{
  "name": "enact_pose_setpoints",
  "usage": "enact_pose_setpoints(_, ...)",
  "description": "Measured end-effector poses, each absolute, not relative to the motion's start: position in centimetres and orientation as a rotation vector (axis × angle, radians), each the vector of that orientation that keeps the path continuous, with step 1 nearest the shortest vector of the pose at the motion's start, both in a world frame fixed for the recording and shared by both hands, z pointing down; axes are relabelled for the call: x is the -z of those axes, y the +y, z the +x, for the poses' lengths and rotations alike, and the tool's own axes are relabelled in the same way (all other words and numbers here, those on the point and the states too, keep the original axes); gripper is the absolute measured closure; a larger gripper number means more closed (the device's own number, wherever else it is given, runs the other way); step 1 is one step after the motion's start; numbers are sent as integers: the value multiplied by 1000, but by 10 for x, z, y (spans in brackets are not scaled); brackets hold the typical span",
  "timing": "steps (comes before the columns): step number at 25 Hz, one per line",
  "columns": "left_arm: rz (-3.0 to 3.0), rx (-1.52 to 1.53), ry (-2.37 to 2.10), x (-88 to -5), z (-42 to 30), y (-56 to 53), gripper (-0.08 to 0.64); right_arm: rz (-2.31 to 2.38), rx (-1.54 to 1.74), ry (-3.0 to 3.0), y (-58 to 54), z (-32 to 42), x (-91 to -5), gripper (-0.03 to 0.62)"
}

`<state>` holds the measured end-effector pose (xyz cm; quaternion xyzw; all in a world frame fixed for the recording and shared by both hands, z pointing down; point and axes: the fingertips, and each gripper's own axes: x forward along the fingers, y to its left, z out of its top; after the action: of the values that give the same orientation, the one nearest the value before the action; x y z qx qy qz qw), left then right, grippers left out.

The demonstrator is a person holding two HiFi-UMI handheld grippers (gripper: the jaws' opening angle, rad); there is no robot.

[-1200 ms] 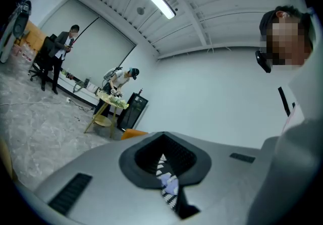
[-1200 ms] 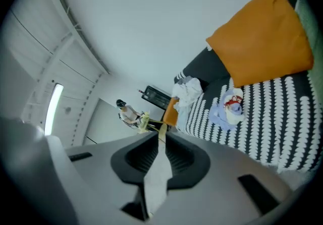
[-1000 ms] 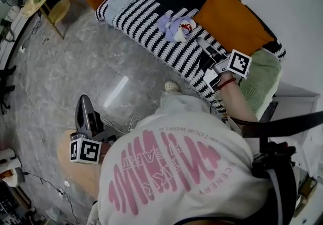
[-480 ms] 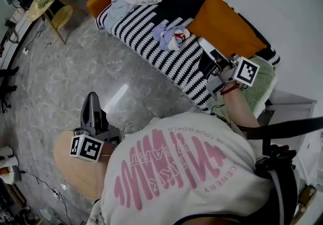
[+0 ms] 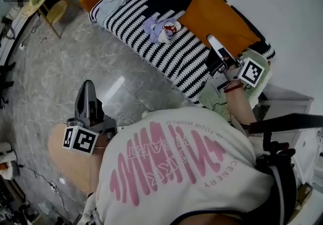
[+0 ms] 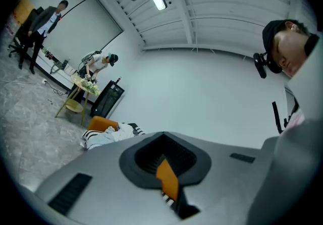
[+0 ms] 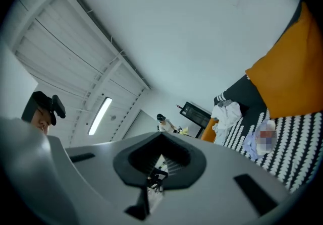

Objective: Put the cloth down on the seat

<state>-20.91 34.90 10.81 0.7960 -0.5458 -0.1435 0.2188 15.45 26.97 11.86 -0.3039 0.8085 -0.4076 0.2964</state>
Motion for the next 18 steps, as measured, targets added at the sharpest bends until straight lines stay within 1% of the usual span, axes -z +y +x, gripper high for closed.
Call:
enact_pose_setpoints(8, 2237, 394, -1469, -101, -194, 340, 551, -855, 1128, 2151, 277, 156, -131, 583)
enact_pose_setpoints(13, 2236, 398, -1448, -102, -204, 331, 551, -878, 1143, 2151, 272, 146, -130, 583)
enact_pose_setpoints(18, 2231, 391, -1437, -105, -197, 333, 551, -885, 1163, 2133, 276, 155, -133, 582)
